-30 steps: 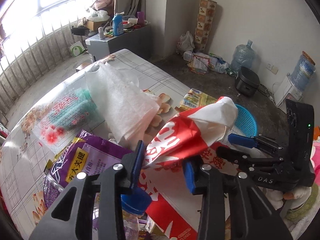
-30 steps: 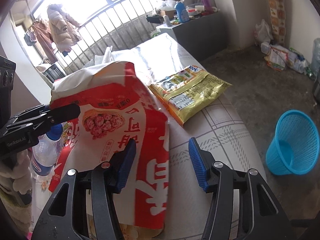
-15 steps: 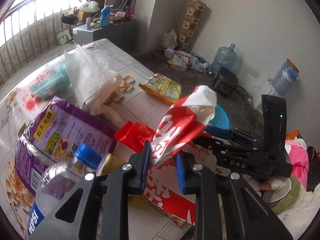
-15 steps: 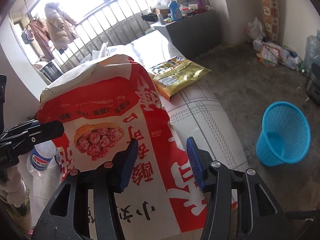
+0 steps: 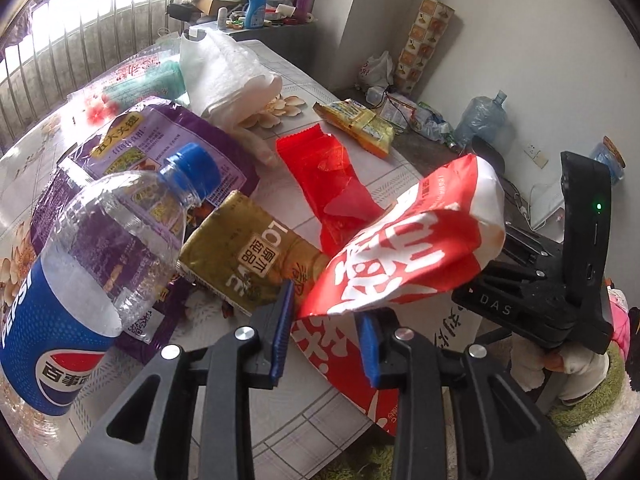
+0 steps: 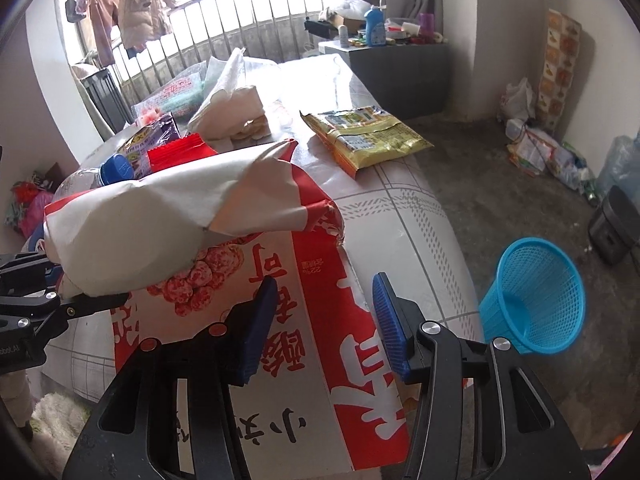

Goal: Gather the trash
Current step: 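Grasp the red-and-white snack bag with the left tool while the right tool picks a small orange scrap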

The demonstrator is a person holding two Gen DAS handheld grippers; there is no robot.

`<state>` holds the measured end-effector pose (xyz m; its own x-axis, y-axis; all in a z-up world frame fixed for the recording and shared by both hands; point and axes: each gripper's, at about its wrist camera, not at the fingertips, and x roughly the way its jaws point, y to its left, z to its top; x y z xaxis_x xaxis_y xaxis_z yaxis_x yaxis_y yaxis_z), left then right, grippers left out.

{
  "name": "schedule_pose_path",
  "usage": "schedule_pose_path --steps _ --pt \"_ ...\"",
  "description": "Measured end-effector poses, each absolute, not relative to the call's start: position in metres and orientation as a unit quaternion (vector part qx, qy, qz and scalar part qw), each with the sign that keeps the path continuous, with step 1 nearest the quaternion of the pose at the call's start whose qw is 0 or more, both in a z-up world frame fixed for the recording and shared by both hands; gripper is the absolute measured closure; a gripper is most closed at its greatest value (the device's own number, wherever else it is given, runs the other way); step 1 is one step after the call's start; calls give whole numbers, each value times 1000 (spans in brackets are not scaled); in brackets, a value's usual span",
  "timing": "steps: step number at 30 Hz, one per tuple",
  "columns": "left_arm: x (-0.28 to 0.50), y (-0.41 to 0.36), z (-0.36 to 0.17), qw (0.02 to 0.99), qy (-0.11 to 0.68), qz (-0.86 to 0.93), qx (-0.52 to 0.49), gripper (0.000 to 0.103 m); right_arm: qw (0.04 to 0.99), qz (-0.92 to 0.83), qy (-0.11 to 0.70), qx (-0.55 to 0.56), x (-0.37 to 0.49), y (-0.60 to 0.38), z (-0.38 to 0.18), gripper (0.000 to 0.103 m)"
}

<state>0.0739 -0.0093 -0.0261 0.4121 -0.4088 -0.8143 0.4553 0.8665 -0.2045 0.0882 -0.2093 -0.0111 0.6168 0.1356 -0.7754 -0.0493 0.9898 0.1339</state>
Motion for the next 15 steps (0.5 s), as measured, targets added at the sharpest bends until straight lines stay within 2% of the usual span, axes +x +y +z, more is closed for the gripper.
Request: schedule_pose_path --steps 4,11,15 --pt "75 -14 -23 848 463 -255 44 71 899 49 433 47 88 -209 -12 56" --pt "84 -19 -27 849 452 -272 35 71 901 53 428 47 85 -205 -13 56" --pt "87 -17 -23 853 441 -275 38 90 899 69 427 66 85 -212 -10 56"
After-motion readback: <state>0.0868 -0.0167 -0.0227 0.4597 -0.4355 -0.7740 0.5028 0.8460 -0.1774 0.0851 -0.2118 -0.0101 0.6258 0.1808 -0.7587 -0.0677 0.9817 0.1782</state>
